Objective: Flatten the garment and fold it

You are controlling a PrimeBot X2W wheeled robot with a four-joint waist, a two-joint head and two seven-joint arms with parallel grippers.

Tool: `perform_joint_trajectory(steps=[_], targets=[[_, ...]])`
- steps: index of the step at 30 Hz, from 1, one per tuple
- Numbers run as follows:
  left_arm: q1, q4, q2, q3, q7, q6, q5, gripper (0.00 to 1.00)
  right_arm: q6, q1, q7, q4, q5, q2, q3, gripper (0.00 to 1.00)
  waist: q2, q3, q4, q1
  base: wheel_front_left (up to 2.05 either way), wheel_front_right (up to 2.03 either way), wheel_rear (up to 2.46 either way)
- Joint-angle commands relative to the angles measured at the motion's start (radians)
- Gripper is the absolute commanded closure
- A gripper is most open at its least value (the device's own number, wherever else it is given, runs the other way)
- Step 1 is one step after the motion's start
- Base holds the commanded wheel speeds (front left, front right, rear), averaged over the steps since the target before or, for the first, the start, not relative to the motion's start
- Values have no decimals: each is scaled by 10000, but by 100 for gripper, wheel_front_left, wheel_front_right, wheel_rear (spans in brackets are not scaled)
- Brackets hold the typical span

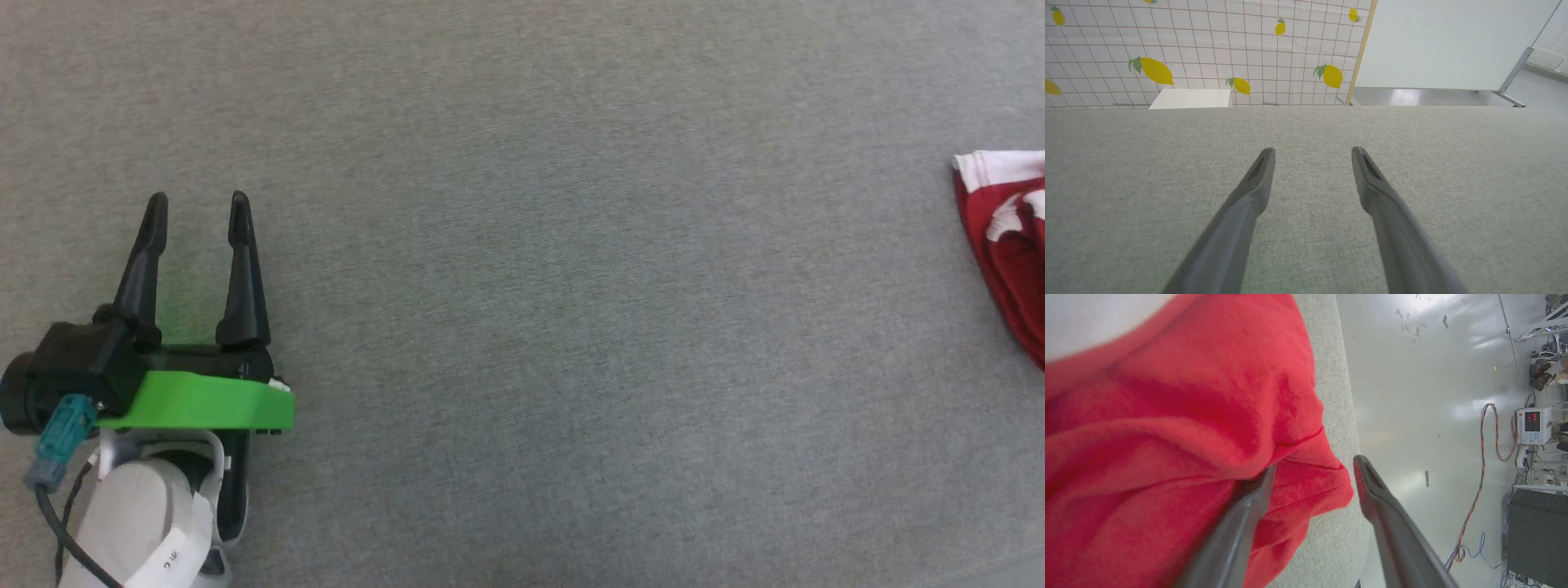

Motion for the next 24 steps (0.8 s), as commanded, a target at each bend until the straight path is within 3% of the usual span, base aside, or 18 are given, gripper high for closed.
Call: perform_joint_trajectory(steps=[1, 8, 14, 19, 24], targets=[[55, 66, -17, -28, -92, 37, 36, 0, -17, 51, 230, 60, -173, 78, -201, 0, -1, -250, 108, -2, 0, 0, 0], [280, 756, -344, -184, -485, -65, -269, 0, -17, 98, 950, -905, 128, 121, -851, 0, -1, -1670, 224, -2, 0, 0, 0], [568, 1104, -643, -105, -740, 105, -455, 0, -17, 119, 191, -3446, 1362, 306, -465, 0, -1, -2904, 527, -2, 0, 0, 0], [695, 1160, -835, 152, -931, 318, -577, 0, -17, 469, -1727, -5526, 2041, 1717, -443, 0, -1, -3650, 978, -2, 0, 0, 0], [733, 1204, -895, 250, -998, 365, -657, 0, -17, 1055, -4286, -7142, 1634, 3994, -522, 0, -1, -4095, 1473, -2, 0, 0, 0]])
